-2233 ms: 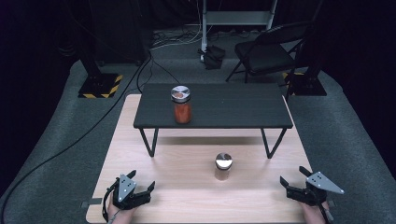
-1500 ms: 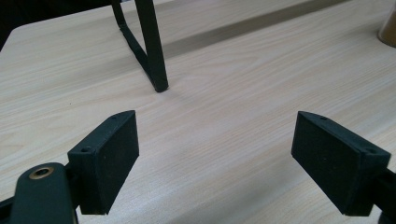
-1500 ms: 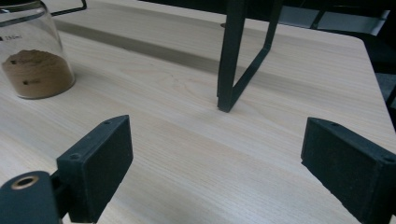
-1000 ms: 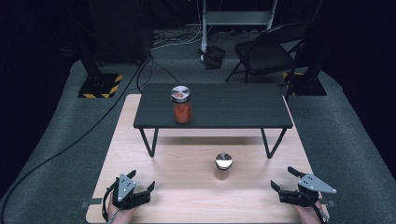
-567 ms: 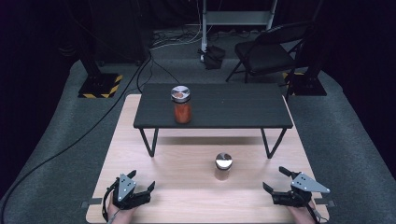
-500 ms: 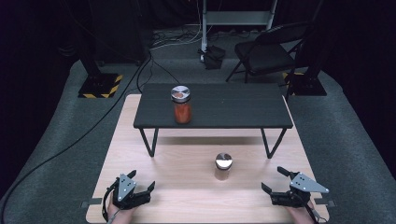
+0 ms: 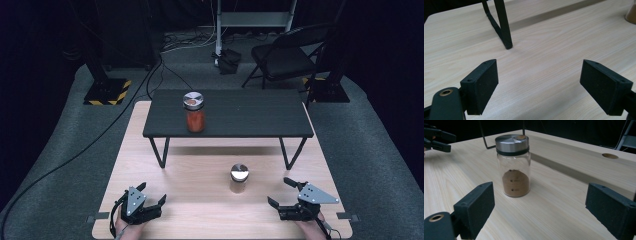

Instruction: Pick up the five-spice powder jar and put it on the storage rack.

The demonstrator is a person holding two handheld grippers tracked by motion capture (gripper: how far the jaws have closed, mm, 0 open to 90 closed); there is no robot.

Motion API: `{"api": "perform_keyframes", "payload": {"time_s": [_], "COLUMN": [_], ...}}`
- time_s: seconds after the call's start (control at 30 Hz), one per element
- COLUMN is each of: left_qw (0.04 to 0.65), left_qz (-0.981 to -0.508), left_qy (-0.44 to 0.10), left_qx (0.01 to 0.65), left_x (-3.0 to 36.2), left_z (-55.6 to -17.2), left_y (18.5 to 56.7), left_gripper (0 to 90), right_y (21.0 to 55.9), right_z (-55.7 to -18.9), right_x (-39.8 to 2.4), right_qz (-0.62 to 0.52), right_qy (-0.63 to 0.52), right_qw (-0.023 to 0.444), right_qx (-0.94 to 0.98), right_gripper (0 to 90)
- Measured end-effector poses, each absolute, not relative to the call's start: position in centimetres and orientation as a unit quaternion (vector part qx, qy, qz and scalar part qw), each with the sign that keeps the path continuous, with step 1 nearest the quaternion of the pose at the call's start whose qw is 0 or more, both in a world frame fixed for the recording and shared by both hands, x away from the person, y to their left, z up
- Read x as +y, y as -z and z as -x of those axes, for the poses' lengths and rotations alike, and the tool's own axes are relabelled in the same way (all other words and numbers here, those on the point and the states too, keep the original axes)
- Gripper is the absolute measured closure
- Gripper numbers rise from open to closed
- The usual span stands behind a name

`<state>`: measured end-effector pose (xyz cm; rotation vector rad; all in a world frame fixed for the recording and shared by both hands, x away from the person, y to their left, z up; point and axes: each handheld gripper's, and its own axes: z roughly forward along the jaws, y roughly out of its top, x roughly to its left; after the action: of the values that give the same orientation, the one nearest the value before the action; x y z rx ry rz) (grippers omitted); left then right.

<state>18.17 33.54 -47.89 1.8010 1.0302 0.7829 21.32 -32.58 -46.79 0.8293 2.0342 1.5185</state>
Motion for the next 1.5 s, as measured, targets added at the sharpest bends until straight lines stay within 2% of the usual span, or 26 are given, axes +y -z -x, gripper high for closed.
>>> {"api": "perform_keyframes", "payload": {"time_s": [0.73,1.1,1.5], "left_qw": [0.447,0.448,0.448], "left_qz": [-0.726,-0.726,-0.727], "left_qy": [-0.316,-0.315,-0.314], "left_qx": [0.416,0.416,0.415], "left_x": [33.6,33.7,33.6], "left_z": [-18.1,-18.2,-18.2], "left_y": [47.9,47.9,47.9], "left_gripper": [14.8,14.8,14.8], "right_y": [45.8,46.2,45.9], "right_z": [-24.4,-26.8,-27.8], "right_x": [-28.6,-27.0,-24.8], "right_qz": [-0.274,-0.284,-0.28], "right_qy": [-0.538,-0.533,-0.518], "right_qw": [0.207,0.172,0.175], "right_qx": [0.77,0.778,0.789], "right_gripper": [8.1,8.6,10.6]}}
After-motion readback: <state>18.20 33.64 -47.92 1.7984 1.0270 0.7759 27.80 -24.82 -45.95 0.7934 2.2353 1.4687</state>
